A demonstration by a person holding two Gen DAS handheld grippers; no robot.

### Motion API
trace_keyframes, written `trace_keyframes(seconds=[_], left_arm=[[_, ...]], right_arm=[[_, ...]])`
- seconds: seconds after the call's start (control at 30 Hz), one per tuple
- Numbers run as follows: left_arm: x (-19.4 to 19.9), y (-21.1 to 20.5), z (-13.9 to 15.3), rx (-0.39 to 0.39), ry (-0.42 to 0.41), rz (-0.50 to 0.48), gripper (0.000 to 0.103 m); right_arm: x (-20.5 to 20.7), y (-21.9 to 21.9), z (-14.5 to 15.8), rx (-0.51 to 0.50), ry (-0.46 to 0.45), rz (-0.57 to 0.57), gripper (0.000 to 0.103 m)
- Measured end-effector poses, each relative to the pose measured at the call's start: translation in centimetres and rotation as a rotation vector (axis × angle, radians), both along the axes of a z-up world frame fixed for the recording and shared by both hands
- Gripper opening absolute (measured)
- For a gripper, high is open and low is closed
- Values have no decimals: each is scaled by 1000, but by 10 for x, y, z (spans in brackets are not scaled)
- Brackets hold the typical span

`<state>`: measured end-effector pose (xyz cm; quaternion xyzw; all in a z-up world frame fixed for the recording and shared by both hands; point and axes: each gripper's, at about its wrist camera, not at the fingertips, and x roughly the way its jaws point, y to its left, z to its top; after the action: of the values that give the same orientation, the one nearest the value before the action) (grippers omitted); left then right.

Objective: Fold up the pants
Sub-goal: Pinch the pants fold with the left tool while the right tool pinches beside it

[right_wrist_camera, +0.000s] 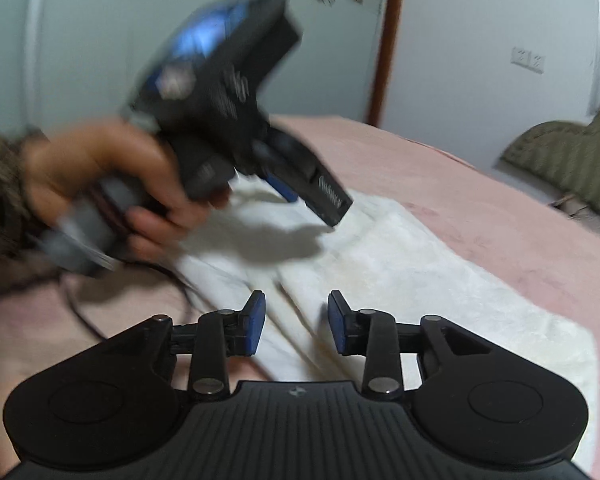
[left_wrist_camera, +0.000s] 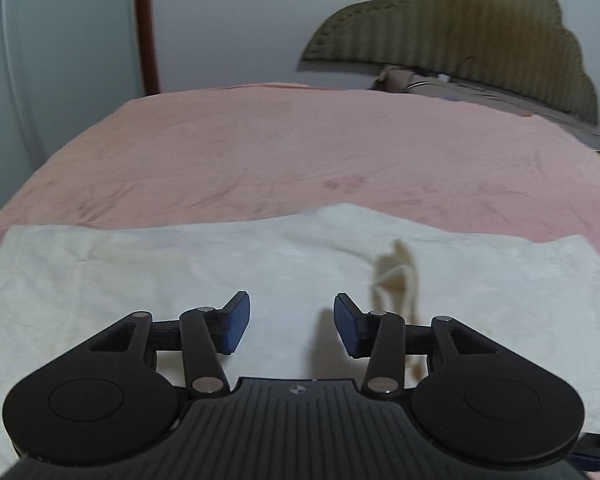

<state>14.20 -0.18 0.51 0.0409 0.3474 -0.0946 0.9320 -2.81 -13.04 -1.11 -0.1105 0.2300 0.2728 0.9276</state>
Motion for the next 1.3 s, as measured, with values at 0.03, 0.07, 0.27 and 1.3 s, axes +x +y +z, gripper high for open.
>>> trace_keyframes(seconds=[0.03, 0.07, 0.27, 1.3], left_arm=[[0, 4, 0, -2, 10, 9, 51], [-1, 9, 2, -9, 21, 15, 51], [-27, 27, 15, -133, 87, 9, 52], [-14, 34, -40, -978, 575, 7, 33]], right_arm=[[-3, -4, 5, 35, -7, 2, 33], [-4, -7, 8, 57, -17, -11, 33], [0, 4, -3, -66, -35, -66, 33], [23, -9, -2, 60, -57, -163, 11]])
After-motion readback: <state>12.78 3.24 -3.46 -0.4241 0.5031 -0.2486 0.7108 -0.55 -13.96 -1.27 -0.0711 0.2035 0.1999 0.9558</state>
